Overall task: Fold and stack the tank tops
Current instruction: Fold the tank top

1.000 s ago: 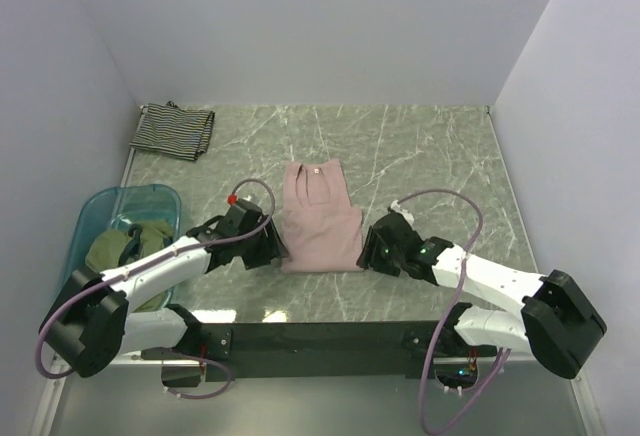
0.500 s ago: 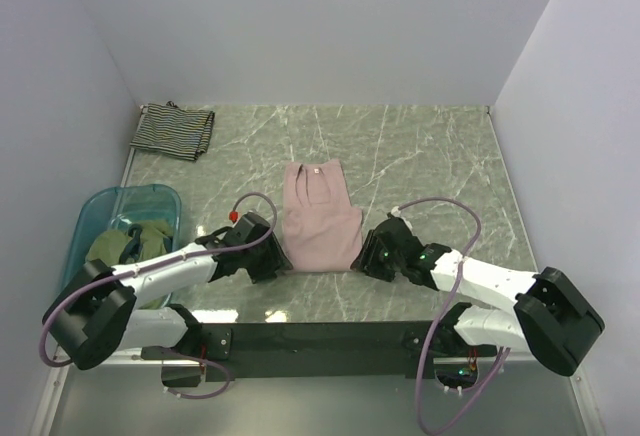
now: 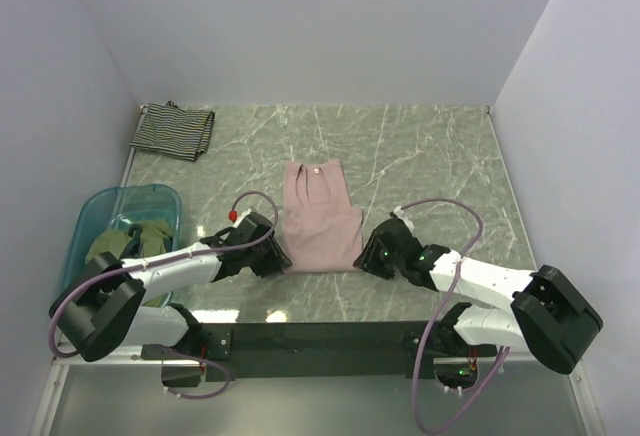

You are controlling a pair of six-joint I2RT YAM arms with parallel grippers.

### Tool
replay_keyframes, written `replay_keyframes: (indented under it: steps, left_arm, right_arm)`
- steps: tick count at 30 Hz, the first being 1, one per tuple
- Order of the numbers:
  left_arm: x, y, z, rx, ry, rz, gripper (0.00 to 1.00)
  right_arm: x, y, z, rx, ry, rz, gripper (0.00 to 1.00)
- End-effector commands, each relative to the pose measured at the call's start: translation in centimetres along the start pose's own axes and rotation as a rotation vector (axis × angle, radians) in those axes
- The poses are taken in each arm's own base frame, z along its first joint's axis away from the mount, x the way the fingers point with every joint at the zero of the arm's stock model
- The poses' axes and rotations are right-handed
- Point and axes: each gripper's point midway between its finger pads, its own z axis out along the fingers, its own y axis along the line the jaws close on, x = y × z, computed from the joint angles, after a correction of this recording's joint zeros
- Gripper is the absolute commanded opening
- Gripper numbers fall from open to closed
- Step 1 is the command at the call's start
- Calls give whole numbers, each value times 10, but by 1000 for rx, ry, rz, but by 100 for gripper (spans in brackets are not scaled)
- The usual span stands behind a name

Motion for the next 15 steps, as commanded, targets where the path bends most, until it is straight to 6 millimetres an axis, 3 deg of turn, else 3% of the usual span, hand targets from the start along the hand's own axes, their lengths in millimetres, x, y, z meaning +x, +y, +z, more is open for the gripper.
replay_keyframes:
  steps: [1,5,6,8,11,13,15]
  left_arm:
    - [0,19,6,-71,-26,13,36]
    - [1,19,7,-75,-23,24,24]
    - [1,18,7,-72,-23,31,15]
    - [1,16,6,-76,-25,43,8]
    - [3,11,5,-71,-19,73,4]
    - [4,8,4,-68,-16,89,1]
    - [6,5,1,-58,-9,100,1]
  right_arm:
    - [-5,-10,7,40,-37,-2,43]
    - [-6,-8,10,40,-40,-13,35]
    - [-7,-7,10,39,-40,-15,31]
    - [-9,-3,10,33,-47,-27,27]
    - [-13,2,9,30,-55,-44,17]
    - [-14,6,6,23,-55,-55,2]
    - [-16,10,3,17,-59,-69,0]
